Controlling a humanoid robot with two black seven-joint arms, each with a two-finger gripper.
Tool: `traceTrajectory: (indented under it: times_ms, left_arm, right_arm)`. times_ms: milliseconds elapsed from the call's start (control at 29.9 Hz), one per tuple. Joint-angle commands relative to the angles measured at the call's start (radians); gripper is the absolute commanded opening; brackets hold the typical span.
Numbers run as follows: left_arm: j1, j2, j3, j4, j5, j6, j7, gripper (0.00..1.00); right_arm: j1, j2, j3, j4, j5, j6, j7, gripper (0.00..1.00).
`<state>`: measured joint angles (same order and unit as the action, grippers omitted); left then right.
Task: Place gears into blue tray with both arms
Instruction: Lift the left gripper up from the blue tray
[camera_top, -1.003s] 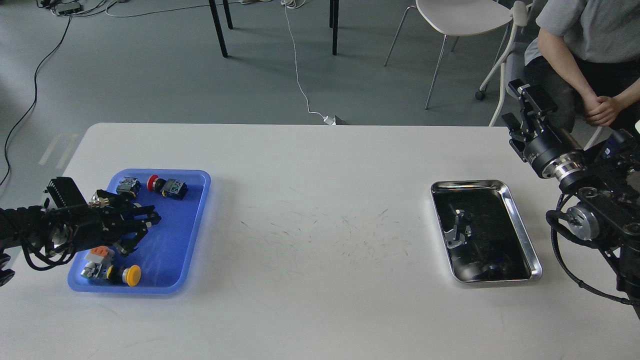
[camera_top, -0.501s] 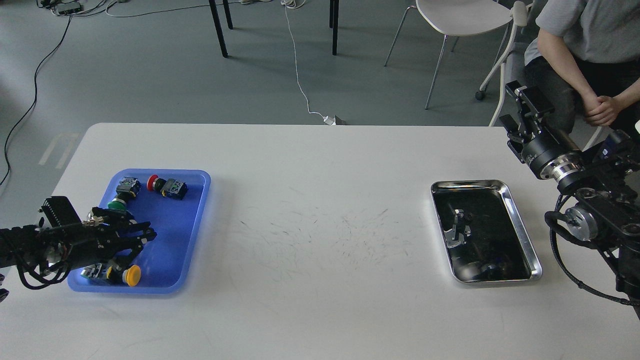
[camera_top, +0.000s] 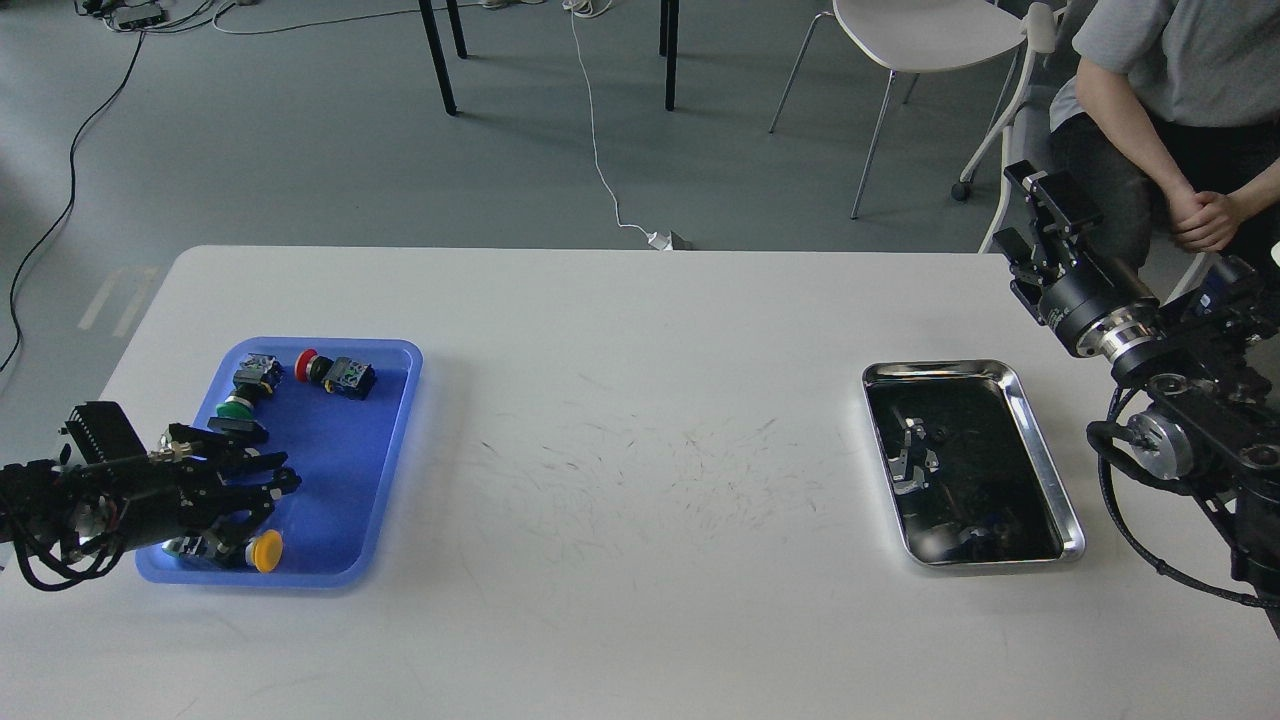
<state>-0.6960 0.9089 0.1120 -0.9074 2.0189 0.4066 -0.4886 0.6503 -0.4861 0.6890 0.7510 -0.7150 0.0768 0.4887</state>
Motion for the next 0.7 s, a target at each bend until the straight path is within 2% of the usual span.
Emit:
traceTrajectory:
  times_ms: [0,167,301,501,668]
  left_arm:
    - [-0.002,0.005,-0.006,-0.021,-0.014,0.000,0.000,0.43]
    - [-0.004,0.013,-0.002,-0.041,-0.058,0.000,0.000,0.44]
    - [-0.017,0.013,-0.015,-0.042,-0.120,-0.002,0.000,0.51]
    - [-0.105,0.034,-0.037,-0.041,-0.477,-0.023,0.000,0.58]
    - [-0.186,0.039,-0.071,-0.033,-0.652,-0.094,0.000,0.64]
  right_arm:
    - [0.000,0.000,-0.002,0.001,0.000,0.000,0.000,0.94]
    - [0.002,0.000,-0.002,-0.001,0.000,0.000,0.000,0.94]
    - [0.002,-0.006,-0.006,-0.001,-0.001,0.000,0.000,0.94]
    - [0.008,-0.061,-0.087,0.001,0.000,0.021,0.000,0.94]
    - [0.040,-0.108,-0.175,0.011,0.002,0.055,0.000,0.94]
